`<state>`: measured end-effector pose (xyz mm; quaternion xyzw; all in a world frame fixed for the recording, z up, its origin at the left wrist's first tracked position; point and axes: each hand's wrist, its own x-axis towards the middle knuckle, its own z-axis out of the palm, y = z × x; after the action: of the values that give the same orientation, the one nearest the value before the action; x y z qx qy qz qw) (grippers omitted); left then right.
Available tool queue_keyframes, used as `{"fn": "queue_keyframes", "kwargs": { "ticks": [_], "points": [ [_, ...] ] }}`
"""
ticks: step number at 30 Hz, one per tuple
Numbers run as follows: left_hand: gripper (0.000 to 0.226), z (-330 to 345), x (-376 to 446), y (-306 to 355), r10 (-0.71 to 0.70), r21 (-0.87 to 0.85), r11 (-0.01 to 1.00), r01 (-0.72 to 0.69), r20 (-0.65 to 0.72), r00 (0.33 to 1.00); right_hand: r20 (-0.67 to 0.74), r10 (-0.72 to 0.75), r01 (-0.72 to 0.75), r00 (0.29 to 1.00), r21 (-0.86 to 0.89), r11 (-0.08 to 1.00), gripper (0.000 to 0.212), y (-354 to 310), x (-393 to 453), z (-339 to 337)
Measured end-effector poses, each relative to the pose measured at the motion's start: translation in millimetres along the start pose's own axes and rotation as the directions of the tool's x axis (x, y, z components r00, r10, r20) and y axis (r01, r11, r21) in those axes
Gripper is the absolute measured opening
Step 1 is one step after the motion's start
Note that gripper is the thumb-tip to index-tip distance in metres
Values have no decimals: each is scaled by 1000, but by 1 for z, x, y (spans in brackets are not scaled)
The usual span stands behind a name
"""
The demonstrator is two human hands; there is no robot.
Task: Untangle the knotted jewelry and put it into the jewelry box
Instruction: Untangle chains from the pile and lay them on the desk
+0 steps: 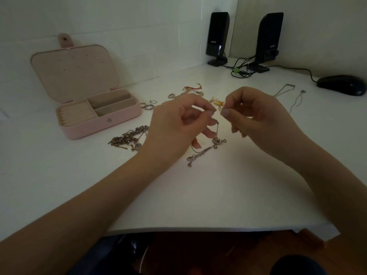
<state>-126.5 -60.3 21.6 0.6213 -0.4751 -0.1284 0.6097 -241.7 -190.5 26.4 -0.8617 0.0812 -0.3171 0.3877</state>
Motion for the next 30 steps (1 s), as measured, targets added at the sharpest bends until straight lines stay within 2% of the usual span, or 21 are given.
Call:
{"fn": "queue_keyframes", "kwargs": {
  "ticks": [7, 18, 26, 30],
  "points": [
    [11, -1, 4, 1, -57, -116, 992, 57, -3, 998, -25, -41, 36, 999, -160, 986, 9, 5, -2, 0],
    [10, 0, 5, 1, -89, -151, 984, 89, 3, 996, -82, -181, 148, 980, -306, 940, 12, 4, -4, 0],
    [5, 0, 4, 0, -110, -125, 986, 112, 25, 994, -66, -192, 154, 979, -377, 913, 3, 6, -4, 1],
    [8, 0, 4, -4, -88, -2, 996, 88, 11, 996, -66, -199, 166, 978, -341, 925, 2, 5, -4, 2]
  ]
}}
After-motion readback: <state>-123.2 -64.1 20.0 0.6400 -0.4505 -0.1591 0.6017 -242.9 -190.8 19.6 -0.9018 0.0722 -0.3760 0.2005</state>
